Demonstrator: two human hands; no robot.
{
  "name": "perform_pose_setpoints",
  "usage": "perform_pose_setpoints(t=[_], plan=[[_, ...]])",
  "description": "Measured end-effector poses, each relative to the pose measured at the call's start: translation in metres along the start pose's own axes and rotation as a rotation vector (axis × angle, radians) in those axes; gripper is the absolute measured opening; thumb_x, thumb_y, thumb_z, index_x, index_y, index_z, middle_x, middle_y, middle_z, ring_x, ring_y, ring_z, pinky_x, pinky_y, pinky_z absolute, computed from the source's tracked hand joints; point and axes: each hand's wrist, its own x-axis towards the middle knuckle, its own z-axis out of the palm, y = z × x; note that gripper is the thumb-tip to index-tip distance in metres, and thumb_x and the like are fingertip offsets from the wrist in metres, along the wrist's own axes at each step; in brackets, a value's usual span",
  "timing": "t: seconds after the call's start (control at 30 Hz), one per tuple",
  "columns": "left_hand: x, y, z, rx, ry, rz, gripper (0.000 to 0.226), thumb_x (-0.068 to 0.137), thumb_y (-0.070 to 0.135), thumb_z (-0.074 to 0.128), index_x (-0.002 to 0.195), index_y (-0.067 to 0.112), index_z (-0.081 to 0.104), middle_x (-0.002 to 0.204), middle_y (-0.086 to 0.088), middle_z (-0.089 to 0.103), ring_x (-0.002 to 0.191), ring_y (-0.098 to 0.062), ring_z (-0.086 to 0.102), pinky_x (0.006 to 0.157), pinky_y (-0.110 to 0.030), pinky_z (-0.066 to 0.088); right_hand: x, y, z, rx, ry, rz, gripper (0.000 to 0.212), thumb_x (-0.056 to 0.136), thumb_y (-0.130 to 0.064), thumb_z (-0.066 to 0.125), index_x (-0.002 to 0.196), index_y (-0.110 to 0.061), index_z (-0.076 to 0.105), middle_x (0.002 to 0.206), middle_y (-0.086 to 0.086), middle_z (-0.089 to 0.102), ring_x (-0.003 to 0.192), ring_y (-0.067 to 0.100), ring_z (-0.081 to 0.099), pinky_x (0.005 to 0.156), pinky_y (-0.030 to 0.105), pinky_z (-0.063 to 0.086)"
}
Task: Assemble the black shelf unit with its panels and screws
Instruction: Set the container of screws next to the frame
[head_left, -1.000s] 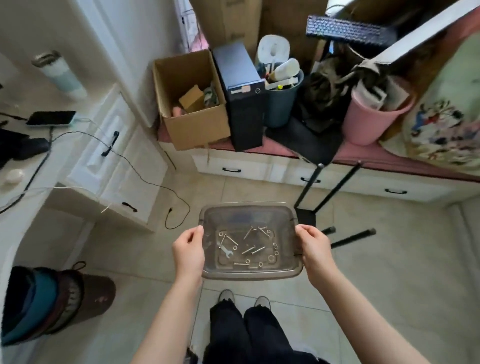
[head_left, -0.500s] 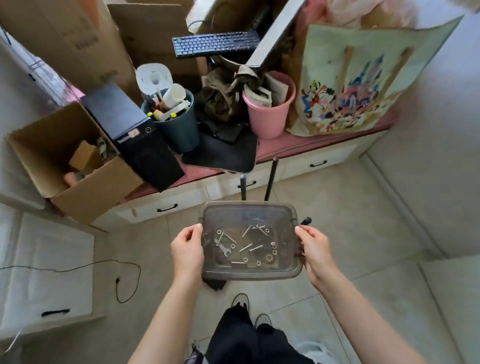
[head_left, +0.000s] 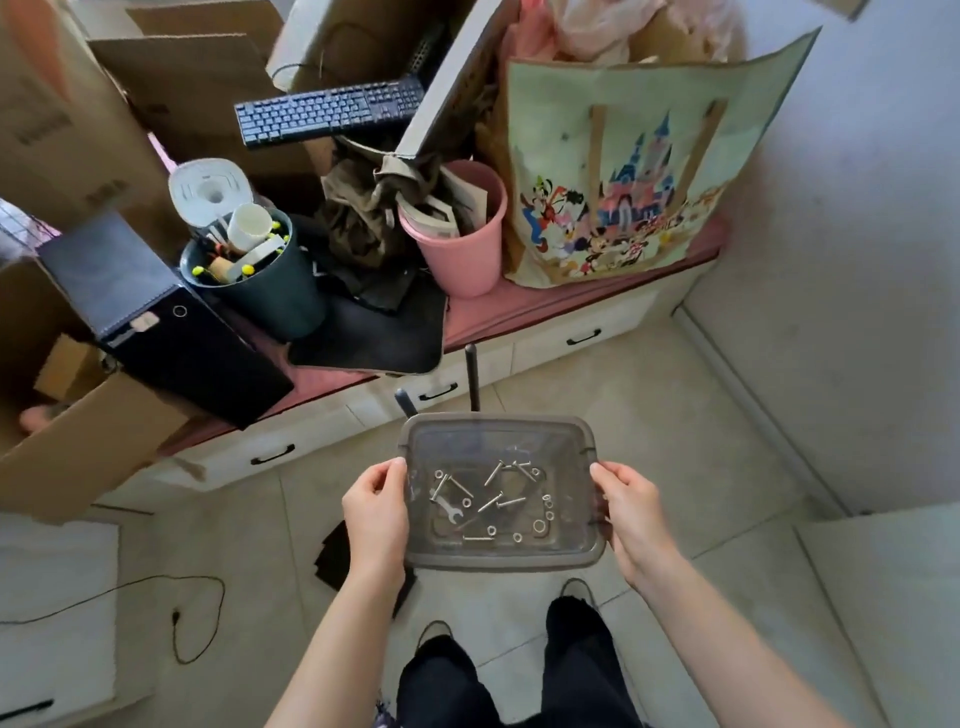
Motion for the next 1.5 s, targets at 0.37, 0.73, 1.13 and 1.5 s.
perform_pose_setpoints(t=[0.37, 0.73, 1.13, 1.5], plan=[[-0.047, -0.002, 0.114, 0.024, 0.031, -0.007, 0.012, 0.1, 0.024, 0.061, 0.092, 0.031, 0.067, 0.092, 0.014, 0.069, 0.087, 0.002, 0.062, 0.065, -0.009, 0.042, 0.08, -0.048, -0.093, -0.106, -0.023, -0.049, 0.011, 0.096, -0.014, 0.063, 0.106, -0.01, 0.064, 0.101, 0.01, 0.069, 0.088, 0.021, 0.063, 0.079, 0.034, 0.051], [-0.048, -0.019, 0.197, 0.193, -0.313, 0.017, 0.017, 0.097, 0.021, 0.064, 0.114, 0.02, 0.068, 0.101, 0.005, 0.07, 0.096, -0.011, 0.066, 0.086, -0.032, 0.056, 0.11, -0.036, -0.179, -0.062, 0.204, -0.038, 0.021, 0.095, -0.012, 0.063, 0.113, -0.002, 0.065, 0.099, 0.011, 0.069, 0.087, 0.021, 0.061, 0.086, 0.039, 0.052], [-0.003, -0.128, 0.296, 0.514, -0.51, -0.074, 0.005, 0.096, 0.021, 0.064, 0.1, 0.025, 0.063, 0.096, 0.004, 0.069, 0.092, -0.011, 0.066, 0.063, -0.014, 0.046, 0.198, 0.048, -0.245, -0.095, 0.35, 0.037, 0.023, 0.092, -0.012, 0.068, 0.114, -0.006, 0.064, 0.096, 0.01, 0.066, 0.084, 0.019, 0.059, 0.081, 0.04, 0.05], [0.116, -0.325, 0.367, 0.655, -0.514, -0.2, 0.011, 0.099, 0.02, 0.061, 0.1, 0.027, 0.052, 0.109, 0.002, 0.067, 0.079, -0.012, 0.074, 0.091, -0.044, 0.057, 0.405, 0.211, -0.215, -0.333, 0.273, -0.041, 0.036, 0.088, 0.002, 0.064, 0.12, -0.013, 0.06, 0.099, -0.002, 0.06, 0.087, 0.014, 0.06, 0.083, 0.031, 0.051]])
